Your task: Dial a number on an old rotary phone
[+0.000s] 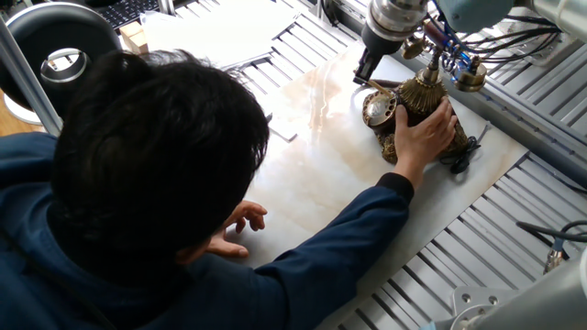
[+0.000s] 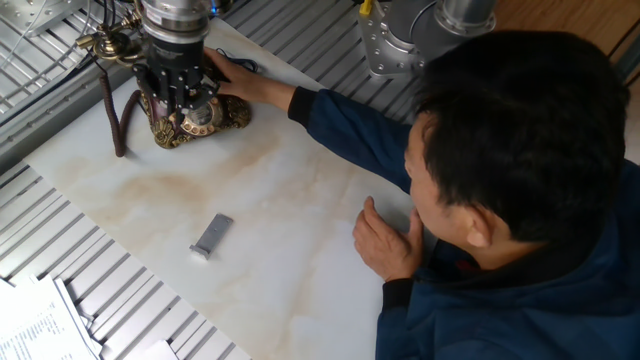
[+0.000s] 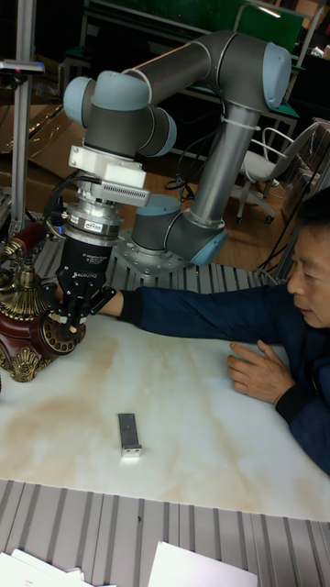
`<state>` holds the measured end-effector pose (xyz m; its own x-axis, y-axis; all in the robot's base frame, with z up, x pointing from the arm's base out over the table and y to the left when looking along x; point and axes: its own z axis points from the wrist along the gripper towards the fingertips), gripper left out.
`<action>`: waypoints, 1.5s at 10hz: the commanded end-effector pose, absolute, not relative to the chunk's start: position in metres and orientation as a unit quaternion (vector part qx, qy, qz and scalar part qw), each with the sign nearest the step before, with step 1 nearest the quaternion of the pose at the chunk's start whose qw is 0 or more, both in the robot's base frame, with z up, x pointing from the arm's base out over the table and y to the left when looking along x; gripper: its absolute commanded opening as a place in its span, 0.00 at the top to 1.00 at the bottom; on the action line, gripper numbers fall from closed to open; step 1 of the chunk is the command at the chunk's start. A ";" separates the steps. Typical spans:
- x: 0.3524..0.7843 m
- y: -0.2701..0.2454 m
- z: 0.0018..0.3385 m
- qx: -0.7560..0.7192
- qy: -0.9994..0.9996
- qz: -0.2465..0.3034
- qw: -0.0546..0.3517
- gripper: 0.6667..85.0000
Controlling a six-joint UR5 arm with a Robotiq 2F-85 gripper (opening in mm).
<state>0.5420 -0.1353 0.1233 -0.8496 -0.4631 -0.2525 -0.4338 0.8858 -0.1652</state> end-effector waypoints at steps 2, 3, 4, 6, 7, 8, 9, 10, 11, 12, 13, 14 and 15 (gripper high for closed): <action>0.544 -0.126 0.121 -0.265 0.949 -0.037 0.165 0.98; 0.543 -0.129 0.121 -0.278 0.945 -0.038 0.166 0.98; 0.541 -0.135 0.120 -0.291 0.941 -0.041 0.166 0.98; 0.532 -0.144 0.121 -0.302 0.939 -0.055 0.154 0.98; 0.529 -0.145 0.122 -0.303 0.939 -0.060 0.151 0.98; 0.528 -0.146 0.123 -0.303 0.939 -0.066 0.148 0.98; 0.528 -0.144 0.123 -0.299 0.941 -0.068 0.144 0.98; 0.528 -0.143 0.123 -0.296 0.942 -0.068 0.142 0.98; 0.528 -0.143 0.122 -0.293 0.943 -0.068 0.141 0.98; 0.529 -0.144 0.122 -0.292 0.944 -0.069 0.141 0.98; 0.528 -0.145 0.121 -0.292 0.944 -0.069 0.138 0.98; 0.525 -0.144 0.119 -0.288 0.946 -0.064 0.132 0.98; 0.525 -0.145 0.118 -0.285 0.948 -0.063 0.131 0.98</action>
